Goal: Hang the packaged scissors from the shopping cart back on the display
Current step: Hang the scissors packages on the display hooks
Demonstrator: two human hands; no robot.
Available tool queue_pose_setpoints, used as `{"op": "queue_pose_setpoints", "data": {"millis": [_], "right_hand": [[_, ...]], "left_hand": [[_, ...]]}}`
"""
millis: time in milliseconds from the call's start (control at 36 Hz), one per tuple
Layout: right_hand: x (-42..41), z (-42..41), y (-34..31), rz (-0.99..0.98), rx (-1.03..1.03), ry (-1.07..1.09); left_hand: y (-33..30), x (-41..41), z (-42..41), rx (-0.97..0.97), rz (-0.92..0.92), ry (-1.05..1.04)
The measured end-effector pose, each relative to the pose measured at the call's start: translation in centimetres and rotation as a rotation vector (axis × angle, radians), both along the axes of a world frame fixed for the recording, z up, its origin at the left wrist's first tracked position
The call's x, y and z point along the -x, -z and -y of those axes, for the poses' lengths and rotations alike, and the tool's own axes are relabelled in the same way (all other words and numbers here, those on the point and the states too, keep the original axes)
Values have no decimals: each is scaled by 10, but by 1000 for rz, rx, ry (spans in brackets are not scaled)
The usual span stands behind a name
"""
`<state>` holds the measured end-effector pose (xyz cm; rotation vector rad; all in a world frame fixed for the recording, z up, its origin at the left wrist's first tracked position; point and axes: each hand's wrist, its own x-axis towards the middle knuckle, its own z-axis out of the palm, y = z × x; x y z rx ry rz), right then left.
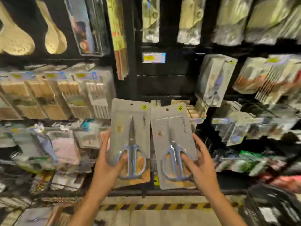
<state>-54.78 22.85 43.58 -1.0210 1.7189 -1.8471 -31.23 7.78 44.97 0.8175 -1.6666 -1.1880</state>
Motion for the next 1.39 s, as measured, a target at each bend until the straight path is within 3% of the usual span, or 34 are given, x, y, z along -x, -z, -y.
{"op": "queue_pose_setpoints", "data": {"millis": [222,500,1028,1389], "right_hand": [[54,-44,-19,-13,15,134],[100,-21,-36,-30,76,173],[191,80,-62,-101,124,233],[249,134,-63,-98,158,108]], "left_hand": [[-29,72,-17,83,31,165],[-46,131,26,77,3,254],[-67,213,121,75,-51,230],[-84,239,129,81,-35,85]]}}
